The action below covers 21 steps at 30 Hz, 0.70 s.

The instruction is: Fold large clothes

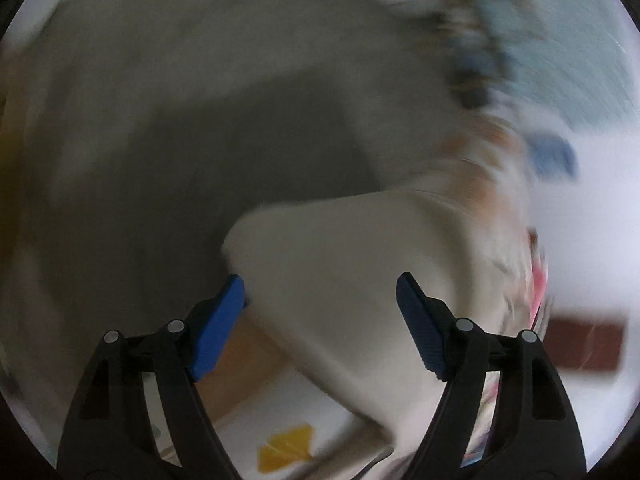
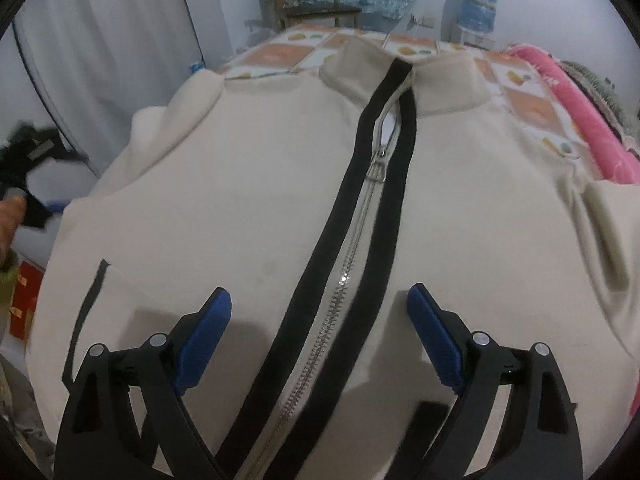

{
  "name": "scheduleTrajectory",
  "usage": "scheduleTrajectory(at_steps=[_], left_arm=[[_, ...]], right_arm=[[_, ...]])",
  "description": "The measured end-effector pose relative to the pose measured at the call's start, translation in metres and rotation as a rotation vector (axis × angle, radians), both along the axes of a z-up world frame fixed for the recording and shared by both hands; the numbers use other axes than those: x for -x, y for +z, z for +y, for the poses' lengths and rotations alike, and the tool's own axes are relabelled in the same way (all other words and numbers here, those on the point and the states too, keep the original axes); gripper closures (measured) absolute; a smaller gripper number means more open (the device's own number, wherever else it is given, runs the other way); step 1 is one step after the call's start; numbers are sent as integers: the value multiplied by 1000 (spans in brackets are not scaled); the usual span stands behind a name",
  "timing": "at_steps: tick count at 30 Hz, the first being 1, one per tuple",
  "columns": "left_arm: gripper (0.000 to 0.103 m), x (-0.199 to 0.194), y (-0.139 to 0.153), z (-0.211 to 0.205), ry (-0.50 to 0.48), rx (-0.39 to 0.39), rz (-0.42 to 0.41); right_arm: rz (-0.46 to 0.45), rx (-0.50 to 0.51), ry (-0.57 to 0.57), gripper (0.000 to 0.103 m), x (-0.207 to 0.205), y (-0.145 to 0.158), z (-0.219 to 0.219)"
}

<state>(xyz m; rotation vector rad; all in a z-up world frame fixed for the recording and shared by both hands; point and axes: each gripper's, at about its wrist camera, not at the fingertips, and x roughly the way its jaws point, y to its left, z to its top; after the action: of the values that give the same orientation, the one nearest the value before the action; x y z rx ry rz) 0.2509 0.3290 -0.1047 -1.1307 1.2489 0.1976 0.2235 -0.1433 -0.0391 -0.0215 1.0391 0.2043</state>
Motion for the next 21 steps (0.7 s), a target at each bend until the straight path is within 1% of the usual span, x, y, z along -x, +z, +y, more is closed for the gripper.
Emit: scheduleTrajectory(at_steps=[1, 2, 4, 6, 8, 9, 12, 13, 14, 15, 17, 18, 19, 21], left_arm=[[30, 2, -18, 7, 34, 71, 34], [30, 5, -40, 12, 62, 168, 67], [30, 8, -66, 14, 72, 271, 94], [30, 8, -85, 10, 72, 347, 86], [30, 8, -99, 2, 80, 450, 51], [29, 9, -104, -1, 84, 484, 36], [30, 5, -115, -10, 106, 550, 1], [37, 3, -117, -11, 113, 563, -8], [47, 3, -118, -11, 121, 571, -20], [53, 1, -118, -11, 126, 571, -26], [78, -2, -117, -10, 137, 570, -38], [84, -5, -115, -7, 138, 563, -43], [92, -3, -113, -4, 144, 550, -52], [95, -5, -102, 2, 145, 498, -83]], right_arm=[[-14, 10, 3, 16, 1, 0, 1], [-14, 19, 8, 16, 2, -1, 1], [-20, 27, 18, 16, 2, -1, 1], [-26, 26, 23, 16, 1, -1, -1], [-29, 24, 14, 16, 1, -1, -4], [-28, 20, 7, 16, -1, -1, -6], [-26, -2, -20, 16, -5, -1, -13], [-27, -8, -30, 16, -5, 0, -14], [-27, -14, -44, 16, -6, 0, -17], [-27, -18, -54, 16, -6, 0, -19], [-28, -29, -71, 16, -7, 0, -23], [-29, -33, -77, 16, -7, 0, -25], [-29, -35, -80, 16, -9, 0, -26], [-30, -36, -85, 16, -9, -1, -28]])
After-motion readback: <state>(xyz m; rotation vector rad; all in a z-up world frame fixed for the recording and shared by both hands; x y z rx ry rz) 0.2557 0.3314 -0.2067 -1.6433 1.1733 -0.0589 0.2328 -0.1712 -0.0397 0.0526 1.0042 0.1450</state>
